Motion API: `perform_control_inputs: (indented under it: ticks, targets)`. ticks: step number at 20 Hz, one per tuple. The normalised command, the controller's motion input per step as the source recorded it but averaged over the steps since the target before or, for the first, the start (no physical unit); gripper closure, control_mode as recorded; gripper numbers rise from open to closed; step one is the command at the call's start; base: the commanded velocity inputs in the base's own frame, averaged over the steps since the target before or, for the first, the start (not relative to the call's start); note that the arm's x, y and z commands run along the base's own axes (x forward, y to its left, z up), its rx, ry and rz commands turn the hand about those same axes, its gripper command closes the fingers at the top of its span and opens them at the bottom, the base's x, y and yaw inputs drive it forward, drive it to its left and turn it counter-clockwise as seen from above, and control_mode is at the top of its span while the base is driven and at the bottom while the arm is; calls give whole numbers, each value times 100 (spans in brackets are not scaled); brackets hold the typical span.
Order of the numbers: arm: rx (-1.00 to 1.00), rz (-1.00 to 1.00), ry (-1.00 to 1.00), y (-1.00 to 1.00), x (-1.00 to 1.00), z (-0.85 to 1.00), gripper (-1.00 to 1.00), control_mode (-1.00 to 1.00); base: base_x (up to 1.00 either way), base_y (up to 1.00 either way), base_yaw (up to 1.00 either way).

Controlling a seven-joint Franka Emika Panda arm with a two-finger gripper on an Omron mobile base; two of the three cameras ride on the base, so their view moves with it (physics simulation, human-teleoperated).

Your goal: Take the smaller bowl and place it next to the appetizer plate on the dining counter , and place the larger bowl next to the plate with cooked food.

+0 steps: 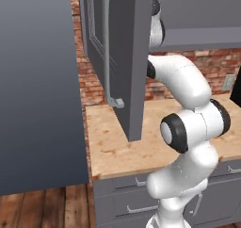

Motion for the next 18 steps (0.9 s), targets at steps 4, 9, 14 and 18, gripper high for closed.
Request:
perform_control_inputs:
  ticks: [4, 9, 14, 18]
  targets:
    - [21, -10, -44, -43, -100, 0, 100, -100, 0, 0, 0]
    - [29, -7, -30, -67, -100, -1, 100, -100, 0, 0, 0]
    - [21, -1, -19, -64, -100, 0, 100, -100, 0, 0, 0]
    - [9, 0, 4, -47, -100, -5, 100, -100, 0, 0, 0]
